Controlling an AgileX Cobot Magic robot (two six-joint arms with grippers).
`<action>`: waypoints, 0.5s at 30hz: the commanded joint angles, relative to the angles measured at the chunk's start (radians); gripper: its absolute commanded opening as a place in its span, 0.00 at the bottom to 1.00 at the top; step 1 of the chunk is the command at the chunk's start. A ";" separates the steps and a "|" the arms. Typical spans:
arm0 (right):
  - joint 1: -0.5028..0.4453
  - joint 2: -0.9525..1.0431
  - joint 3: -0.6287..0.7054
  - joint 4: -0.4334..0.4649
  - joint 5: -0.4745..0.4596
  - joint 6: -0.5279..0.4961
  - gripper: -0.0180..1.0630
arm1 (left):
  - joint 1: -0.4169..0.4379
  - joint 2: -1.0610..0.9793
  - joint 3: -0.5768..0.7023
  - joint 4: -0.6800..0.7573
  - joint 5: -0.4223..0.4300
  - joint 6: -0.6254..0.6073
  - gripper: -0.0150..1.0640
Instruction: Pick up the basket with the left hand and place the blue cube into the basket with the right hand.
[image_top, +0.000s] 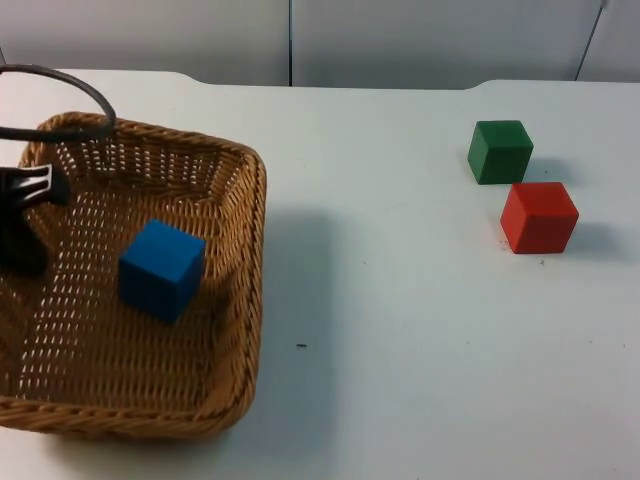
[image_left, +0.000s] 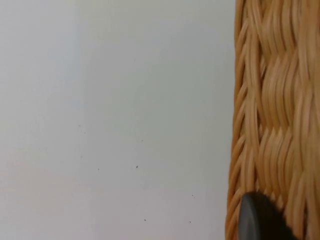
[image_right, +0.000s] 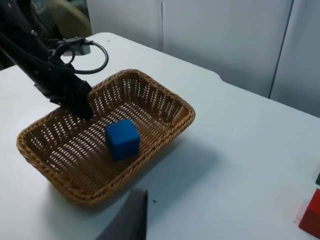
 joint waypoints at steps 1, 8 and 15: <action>0.004 -0.003 0.004 0.007 0.007 -0.013 0.95 | -0.001 0.022 -0.018 -0.034 -0.008 0.032 0.01; 0.004 -0.003 0.004 0.016 0.015 -0.009 0.95 | -0.001 0.084 -0.041 -0.070 -0.032 0.064 0.01; 0.004 -0.003 0.004 0.016 0.020 -0.004 0.95 | -0.001 0.084 -0.041 -0.073 -0.064 0.064 0.01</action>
